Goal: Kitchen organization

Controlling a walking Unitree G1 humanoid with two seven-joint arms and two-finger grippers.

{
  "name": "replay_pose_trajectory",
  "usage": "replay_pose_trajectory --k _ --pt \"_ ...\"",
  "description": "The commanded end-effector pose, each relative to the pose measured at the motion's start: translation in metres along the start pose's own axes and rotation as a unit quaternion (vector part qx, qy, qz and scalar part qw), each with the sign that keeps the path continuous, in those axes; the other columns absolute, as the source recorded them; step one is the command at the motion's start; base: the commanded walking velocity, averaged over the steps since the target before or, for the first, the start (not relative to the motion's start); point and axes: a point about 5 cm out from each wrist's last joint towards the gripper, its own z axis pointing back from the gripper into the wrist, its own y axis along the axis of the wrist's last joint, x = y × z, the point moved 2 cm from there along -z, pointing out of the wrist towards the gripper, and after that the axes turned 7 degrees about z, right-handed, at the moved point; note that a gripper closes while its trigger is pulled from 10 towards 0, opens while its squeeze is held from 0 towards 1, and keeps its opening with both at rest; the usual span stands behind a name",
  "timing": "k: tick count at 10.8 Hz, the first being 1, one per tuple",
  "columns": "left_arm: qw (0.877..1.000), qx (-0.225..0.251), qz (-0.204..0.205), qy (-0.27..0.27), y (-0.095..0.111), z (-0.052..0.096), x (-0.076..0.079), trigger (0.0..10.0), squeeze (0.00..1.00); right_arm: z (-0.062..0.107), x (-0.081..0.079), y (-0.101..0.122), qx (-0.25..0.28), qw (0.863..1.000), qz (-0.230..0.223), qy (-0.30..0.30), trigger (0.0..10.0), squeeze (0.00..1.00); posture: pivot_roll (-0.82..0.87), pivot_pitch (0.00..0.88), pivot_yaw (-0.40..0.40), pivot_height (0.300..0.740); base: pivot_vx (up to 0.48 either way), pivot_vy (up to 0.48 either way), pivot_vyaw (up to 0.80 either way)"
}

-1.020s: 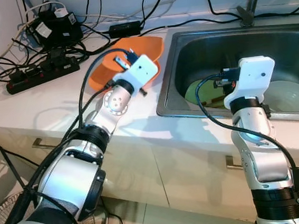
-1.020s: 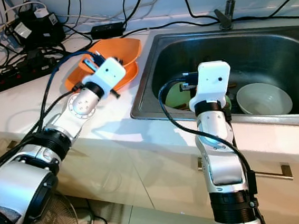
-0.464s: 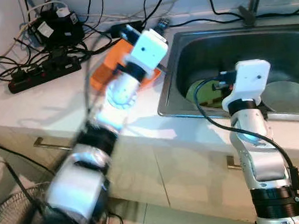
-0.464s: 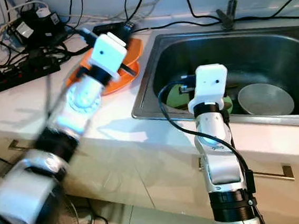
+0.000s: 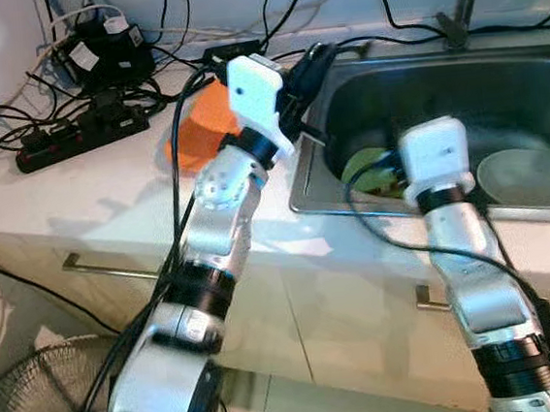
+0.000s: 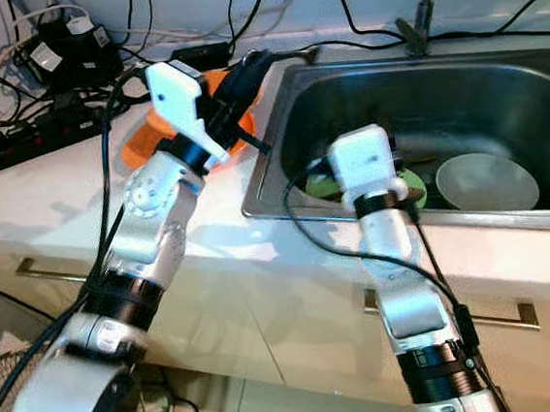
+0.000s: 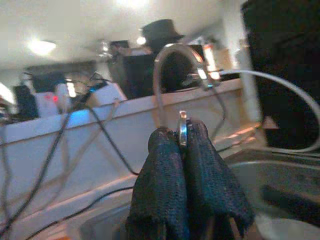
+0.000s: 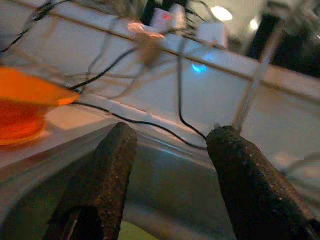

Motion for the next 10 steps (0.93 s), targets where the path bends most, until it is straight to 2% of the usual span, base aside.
replay_pose_trajectory --k 1,4,5,6,10 --pt "1.0 -0.009 0.014 -0.024 0.002 0.003 0.003 10.0 0.0 -0.001 -0.01 0.009 0.027 0.999 0.021 0.015 10.0 1.0 -0.02 0.031 0.148 0.74 0.0 0.0 0.0" --pt "0.994 -0.061 0.056 -0.074 -0.009 0.006 0.019 10.0 0.0 -0.001 -0.014 0.011 0.034 0.999 0.024 0.014 10.0 1.0 -0.02 0.021 0.159 0.74 0.0 0.0 0.0" --pt "0.992 -0.074 0.065 -0.084 -0.012 0.008 0.022 10.0 0.0 -0.001 -0.014 0.012 0.037 0.999 0.028 0.01 10.0 0.53 -0.02 0.017 0.162 0.74 0.0 0.0 0.0" --pt "0.99 -0.087 0.066 -0.089 -0.015 0.011 0.023 10.0 0.0 -0.001 -0.013 0.013 0.039 0.999 0.03 0.004 10.0 0.0 -0.02 0.017 0.164 0.74 0.0 0.0 0.0" --pt "0.985 -0.124 0.055 -0.109 -0.02 0.018 0.03 10.0 0.0 -0.002 -0.014 0.013 0.039 0.999 0.025 0.001 10.0 0.0 -0.01 0.022 0.165 0.74 0.0 0.0 0.0"
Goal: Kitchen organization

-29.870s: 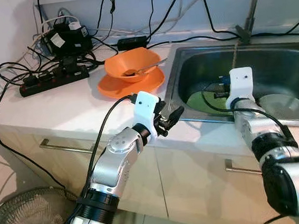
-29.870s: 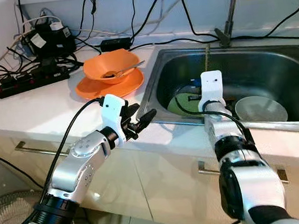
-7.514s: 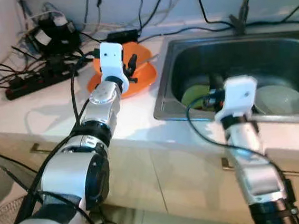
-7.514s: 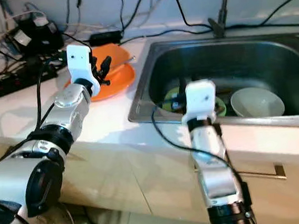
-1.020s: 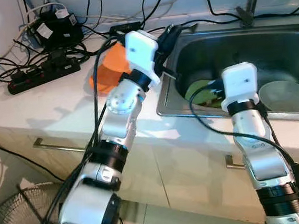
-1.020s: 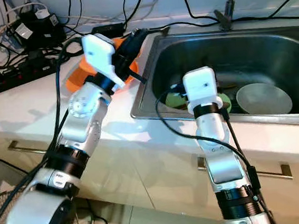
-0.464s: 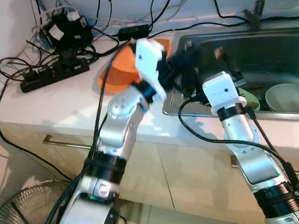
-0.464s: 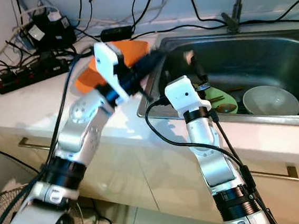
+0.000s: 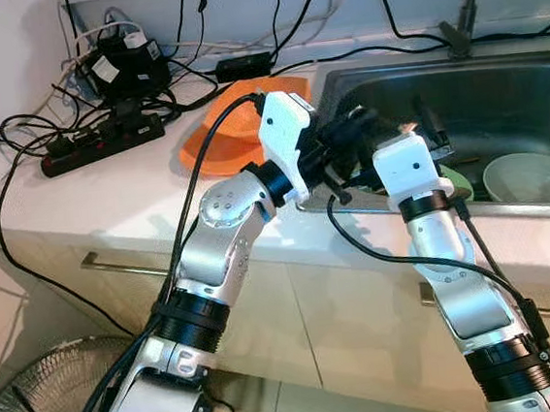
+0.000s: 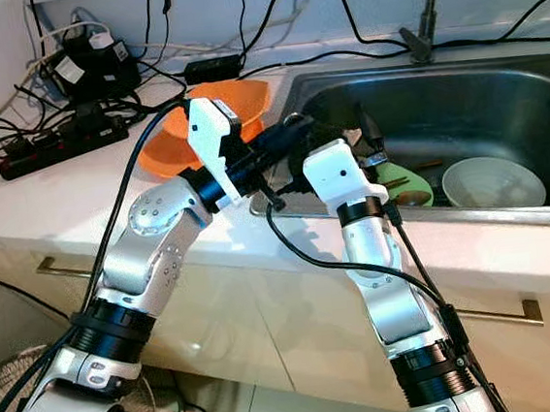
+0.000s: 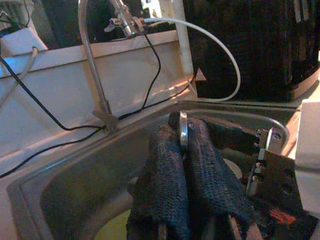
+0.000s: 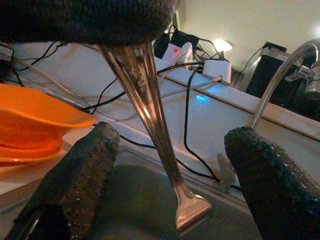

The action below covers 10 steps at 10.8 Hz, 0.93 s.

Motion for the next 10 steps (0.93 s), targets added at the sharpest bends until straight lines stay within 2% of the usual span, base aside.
replay_pose_trajectory --k 1,2,10 --pt "1.0 -0.008 -0.013 -0.006 0.0028 0.0027 0.0002 10.0 0.0 -0.0037 -0.0017 0.0059 0.014 1.0 -0.001 0.0 3.1 0.0 -0.02 0.024 0.165 0.74 0.0 0.0 0.0" --pt "1.0 -0.01 -0.014 -0.004 0.0025 0.0034 -0.001 10.0 0.0 -0.0035 -0.0016 0.0057 0.013 1.0 0.0 0.0 0.0 0.0 -0.02 0.024 0.165 0.74 0.0 0.0 0.0" --pt "1.0 -0.023 -0.011 0.004 -0.0002 0.0051 -0.0026 10.0 0.0 -0.0056 -0.0043 0.0039 0.012 1.0 -0.002 0.012 0.0 0.0 0.0 0.047 0.156 0.74 0.0 0.0 0.0"
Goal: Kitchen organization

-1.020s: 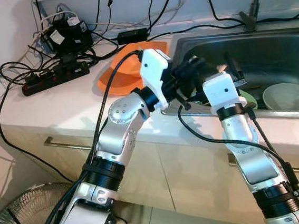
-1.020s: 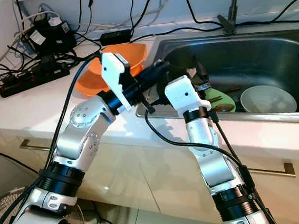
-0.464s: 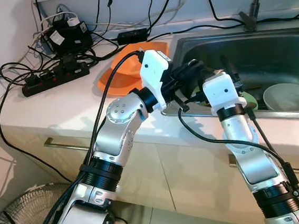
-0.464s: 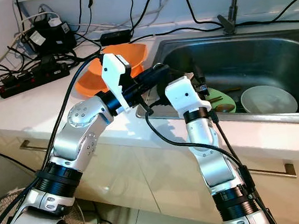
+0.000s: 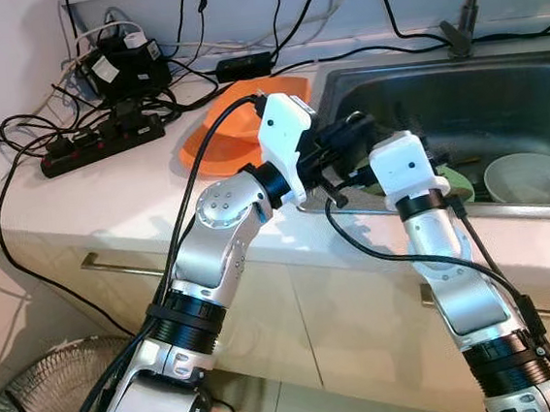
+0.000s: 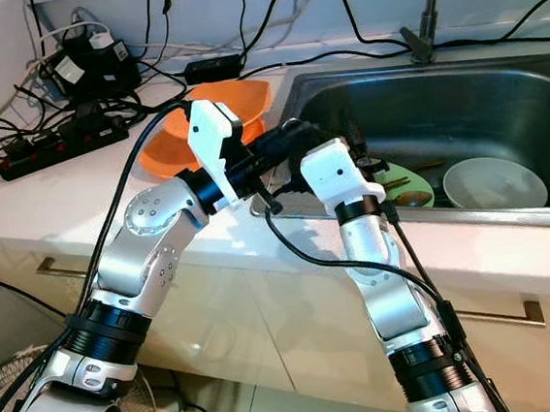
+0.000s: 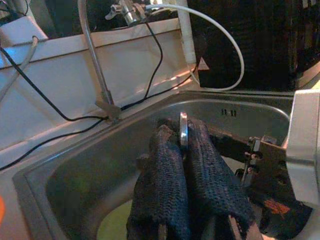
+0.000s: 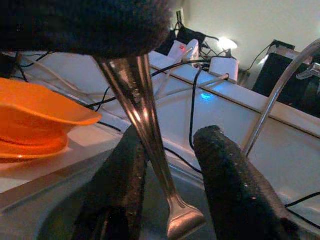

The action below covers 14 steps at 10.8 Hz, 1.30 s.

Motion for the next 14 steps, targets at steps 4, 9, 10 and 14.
replay_pose_trajectory --k 4,9,10,14 --pt "1.0 -0.005 0.001 -0.001 0.001 0.003 -0.002 10.0 0.0 -0.002 -0.002 0.006 0.014 1.0 -0.006 0.005 0.0 0.0 0.0 0.053 0.158 0.74 0.0 0.0 0.0" --pt "1.0 0.0 0.009 0.012 0.001 0.004 -0.005 10.0 1.0 -0.003 -0.002 0.005 0.014 1.0 -0.006 0.007 0.0 0.0 0.0 0.056 0.151 0.74 0.0 0.0 0.0" --pt "1.0 0.002 0.008 0.019 0.002 0.005 -0.007 10.0 1.0 -0.003 -0.002 0.005 0.014 1.0 -0.005 0.006 0.0 0.0 0.0 0.056 0.151 0.74 0.0 0.0 0.0" --pt "0.998 0.04 0.049 0.029 0.012 0.009 -0.011 10.0 1.0 -0.004 -0.001 0.002 0.011 1.0 -0.005 0.006 0.0 0.0 0.01 0.054 0.14 0.74 0.0 0.0 0.0"
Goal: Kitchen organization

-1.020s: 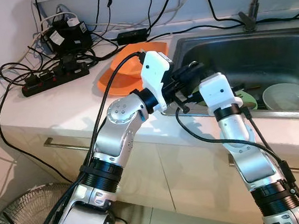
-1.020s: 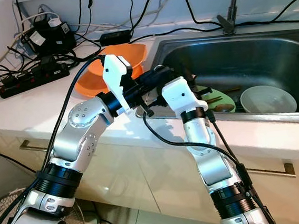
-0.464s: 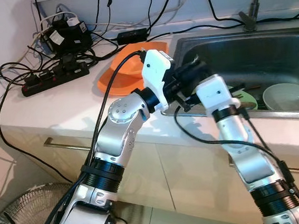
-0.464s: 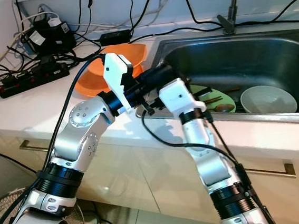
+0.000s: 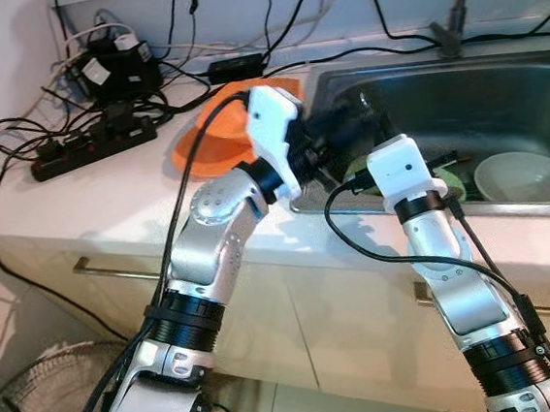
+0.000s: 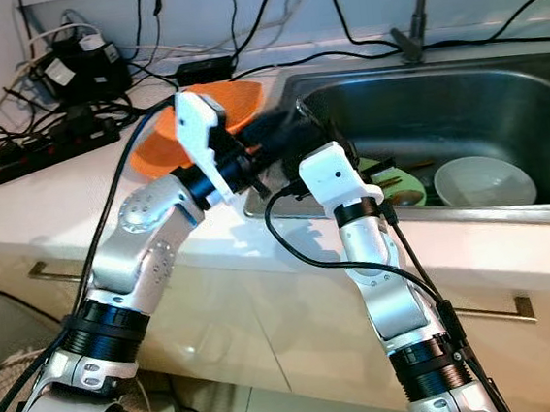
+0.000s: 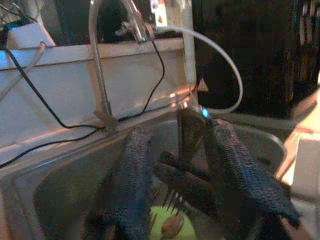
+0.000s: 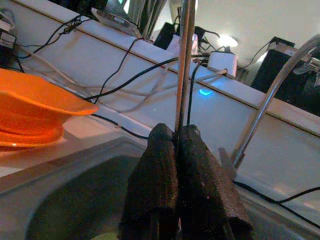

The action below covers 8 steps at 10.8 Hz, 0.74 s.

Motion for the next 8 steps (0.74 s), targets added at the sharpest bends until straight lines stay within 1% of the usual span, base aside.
replay_pose_trajectory --k 1,3,4,5,6,7,8 --pt "1.0 0.015 0.017 0.013 0.005 0.007 -0.006 10.0 1.0 -0.004 0.001 0.004 0.01 1.0 -0.008 -0.005 0.0 0.0 0.01 0.056 0.137 0.74 0.0 0.0 0.0" --pt "1.0 0.015 0.025 0.008 0.005 0.01 -0.005 10.0 1.0 -0.005 0.002 0.003 0.007 1.0 -0.008 -0.005 0.0 0.0 0.01 0.056 0.134 0.74 0.0 0.0 0.0" --pt "1.0 0.01 0.019 0.006 0.005 0.012 -0.004 10.0 1.0 -0.006 0.001 0.003 0.008 1.0 -0.009 -0.004 0.0 0.0 0.01 0.054 0.13 0.74 0.0 0.0 0.0" --pt "1.0 0.012 0.011 0.014 0.005 0.014 -0.006 10.0 0.0 -0.006 0.002 0.002 0.007 1.0 -0.009 -0.004 0.0 0.0 0.01 0.052 0.129 0.74 0.0 0.0 0.0" --pt "1.0 0.014 0.01 0.022 0.006 0.016 -0.008 10.0 0.0 -0.007 0.002 0.001 0.006 1.0 -0.007 -0.005 0.0 0.0 0.01 0.046 0.128 0.74 0.0 0.0 0.0" --pt "0.999 0.015 0.007 0.04 0.007 0.02 -0.014 10.0 0.0 -0.009 0.007 -0.005 -0.01 1.0 -0.021 -0.015 0.0 0.0 0.01 0.046 0.128 0.74 0.0 0.0 0.0" --pt "0.998 0.014 0.005 0.053 0.006 0.024 -0.019 10.0 0.0 -0.011 0.01 -0.009 -0.023 0.999 -0.021 -0.02 0.0 0.0 0.01 0.037 0.127 0.74 0.0 0.0 0.0"
